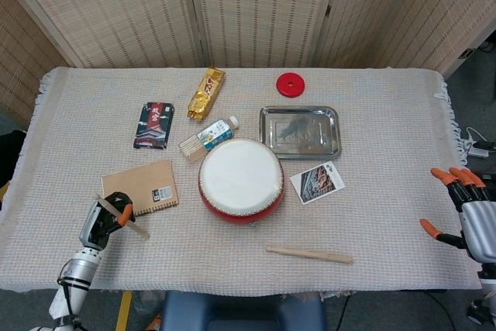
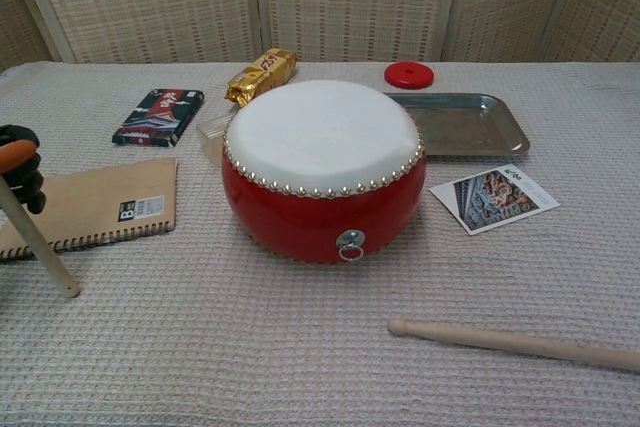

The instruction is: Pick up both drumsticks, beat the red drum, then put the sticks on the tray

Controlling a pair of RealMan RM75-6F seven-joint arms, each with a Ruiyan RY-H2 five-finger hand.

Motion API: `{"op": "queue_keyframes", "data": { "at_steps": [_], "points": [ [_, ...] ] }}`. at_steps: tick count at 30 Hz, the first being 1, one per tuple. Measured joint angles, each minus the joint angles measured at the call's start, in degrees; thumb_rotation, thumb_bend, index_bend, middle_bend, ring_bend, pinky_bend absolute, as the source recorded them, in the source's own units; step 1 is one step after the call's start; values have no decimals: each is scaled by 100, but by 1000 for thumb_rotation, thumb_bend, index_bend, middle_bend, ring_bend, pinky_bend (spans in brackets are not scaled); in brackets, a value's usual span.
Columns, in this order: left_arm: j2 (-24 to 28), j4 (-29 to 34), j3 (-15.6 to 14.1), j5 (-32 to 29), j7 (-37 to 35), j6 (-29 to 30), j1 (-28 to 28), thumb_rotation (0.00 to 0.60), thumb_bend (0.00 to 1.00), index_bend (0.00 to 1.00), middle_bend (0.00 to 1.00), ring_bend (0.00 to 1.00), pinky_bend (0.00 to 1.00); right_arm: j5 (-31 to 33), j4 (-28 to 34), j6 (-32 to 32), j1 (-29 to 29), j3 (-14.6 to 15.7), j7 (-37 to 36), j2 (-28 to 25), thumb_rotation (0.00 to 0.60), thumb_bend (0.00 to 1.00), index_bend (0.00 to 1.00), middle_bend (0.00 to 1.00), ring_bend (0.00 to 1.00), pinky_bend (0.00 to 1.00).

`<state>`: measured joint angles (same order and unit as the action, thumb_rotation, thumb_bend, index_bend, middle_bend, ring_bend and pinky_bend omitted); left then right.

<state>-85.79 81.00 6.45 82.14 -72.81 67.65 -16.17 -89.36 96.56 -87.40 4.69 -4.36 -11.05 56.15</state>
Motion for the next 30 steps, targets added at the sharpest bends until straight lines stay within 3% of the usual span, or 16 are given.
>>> {"op": "queue_keyframes", "data": {
  "at_steps": [11, 14, 25, 30],
  "points": [
    [-78, -112, -98, 74, 192, 9, -12, 600, 458, 638, 771, 685, 687, -11, 45, 17, 2, 14, -12, 4, 600, 124, 152, 183, 28, 115],
    [-121, -175, -139, 121, 267, 30, -12, 600, 386, 640, 770, 689, 694, -10, 53, 18, 0, 17, -22, -1, 600, 124, 152, 183, 28, 115],
    [-141, -163, -190, 224, 287, 180, 4, 596, 273, 526, 727, 657, 691, -20, 66, 24, 10, 15, -23, -14, 600, 124, 152, 183, 28, 115],
    [-112, -139, -232, 244, 306, 145, -11, 586, 256, 426, 717, 647, 691, -23, 71, 23, 4, 23, -26, -16, 600, 124, 152, 183, 28, 115]
  ]
}}
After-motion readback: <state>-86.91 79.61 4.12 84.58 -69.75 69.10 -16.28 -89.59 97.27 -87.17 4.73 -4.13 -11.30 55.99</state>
